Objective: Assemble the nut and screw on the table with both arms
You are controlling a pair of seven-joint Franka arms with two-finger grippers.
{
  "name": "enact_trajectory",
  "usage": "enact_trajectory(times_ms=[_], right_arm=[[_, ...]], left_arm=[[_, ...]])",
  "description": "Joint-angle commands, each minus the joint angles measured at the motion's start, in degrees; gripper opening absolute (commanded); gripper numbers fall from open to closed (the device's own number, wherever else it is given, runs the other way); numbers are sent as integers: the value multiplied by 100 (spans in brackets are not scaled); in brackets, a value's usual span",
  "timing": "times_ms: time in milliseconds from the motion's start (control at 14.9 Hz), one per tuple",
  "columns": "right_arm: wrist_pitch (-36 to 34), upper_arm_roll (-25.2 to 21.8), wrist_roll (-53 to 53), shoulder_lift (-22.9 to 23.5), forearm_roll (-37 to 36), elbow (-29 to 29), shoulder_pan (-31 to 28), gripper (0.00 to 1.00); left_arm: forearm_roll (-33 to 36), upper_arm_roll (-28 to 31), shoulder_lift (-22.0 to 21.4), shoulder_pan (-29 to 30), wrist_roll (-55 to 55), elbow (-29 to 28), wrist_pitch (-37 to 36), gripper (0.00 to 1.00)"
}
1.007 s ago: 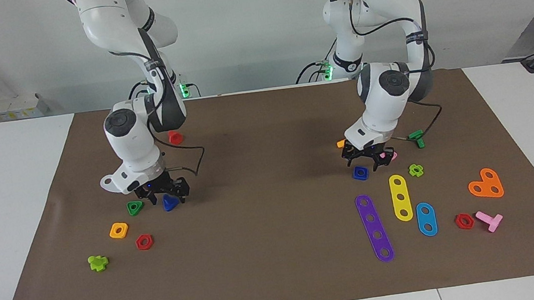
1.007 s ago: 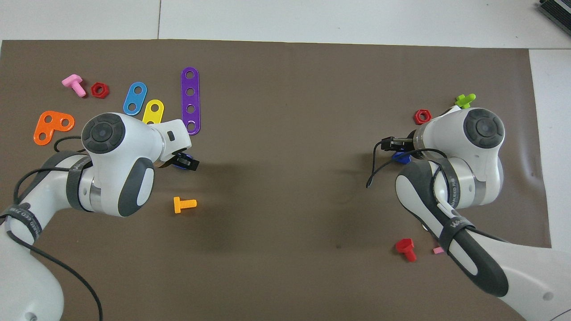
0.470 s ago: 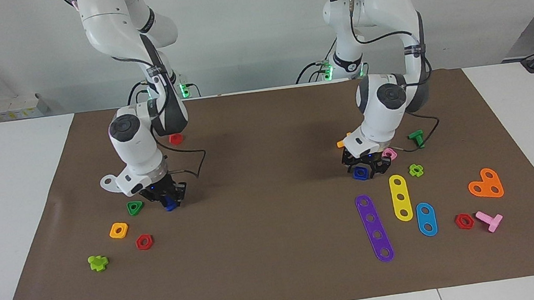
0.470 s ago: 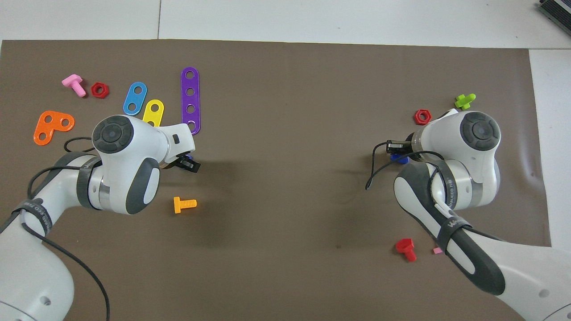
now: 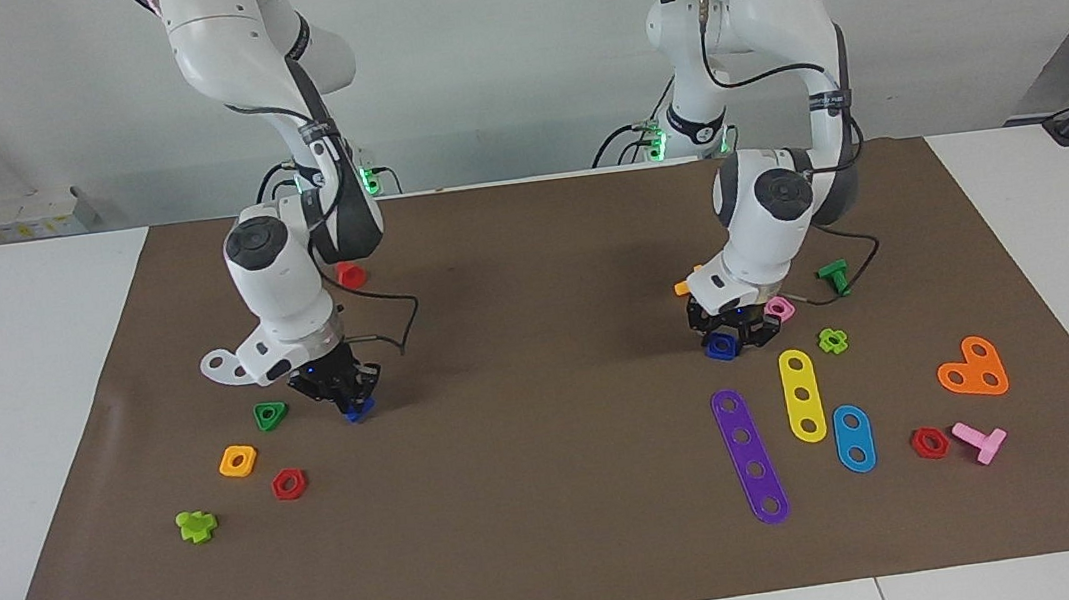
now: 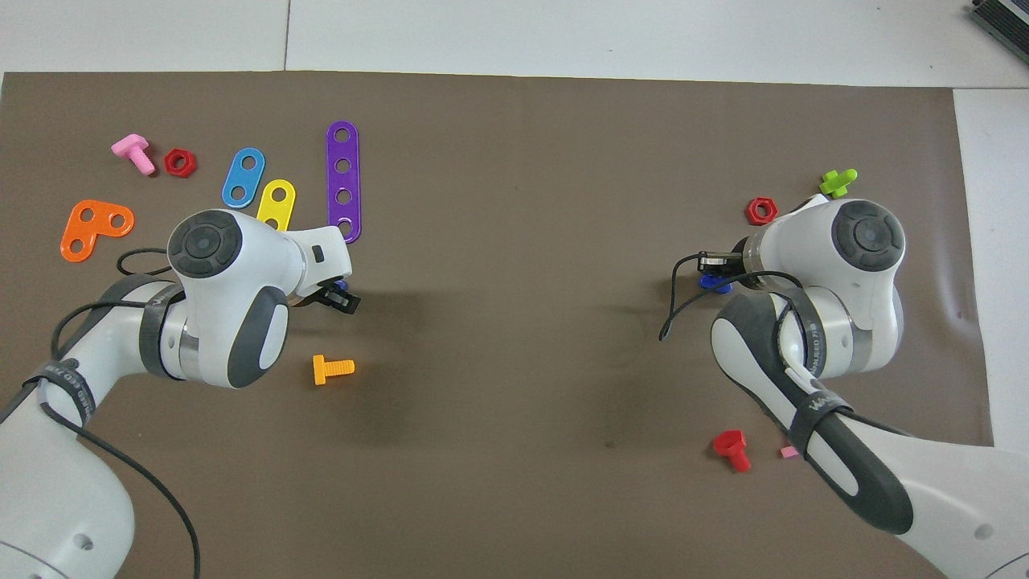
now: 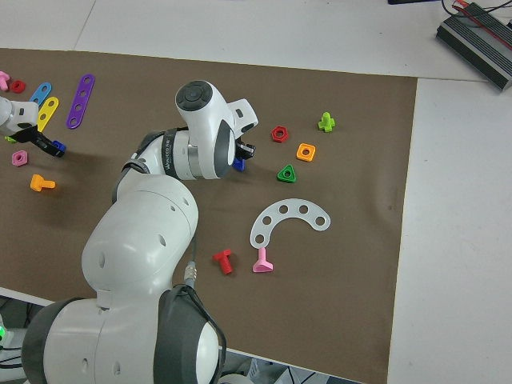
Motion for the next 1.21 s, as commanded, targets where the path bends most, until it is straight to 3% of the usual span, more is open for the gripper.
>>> enact_trajectory(times_ms=[0, 269, 537, 672, 1142], right_arm=[[44, 13, 798, 8, 29, 165, 435, 0], [9, 13, 1809, 69, 29, 411, 1121, 0], [-271, -5, 2733, 254, -93, 814, 1842, 0], [-325, 4, 3024, 324, -339, 868, 2018, 0], [-299, 4, 3586, 764, -761, 1071, 2467, 0]], left_arm=[[-122, 44, -36, -7, 79, -123, -97, 0], [-122, 53, -88, 19, -447, 61, -448, 0], [-131, 44, -194, 28, -1123, 745, -1422, 0], [-131, 44, -150, -33, -1615, 1106, -1775, 0], [-140, 18, -132, -192, -2724, 1441, -2065, 0]])
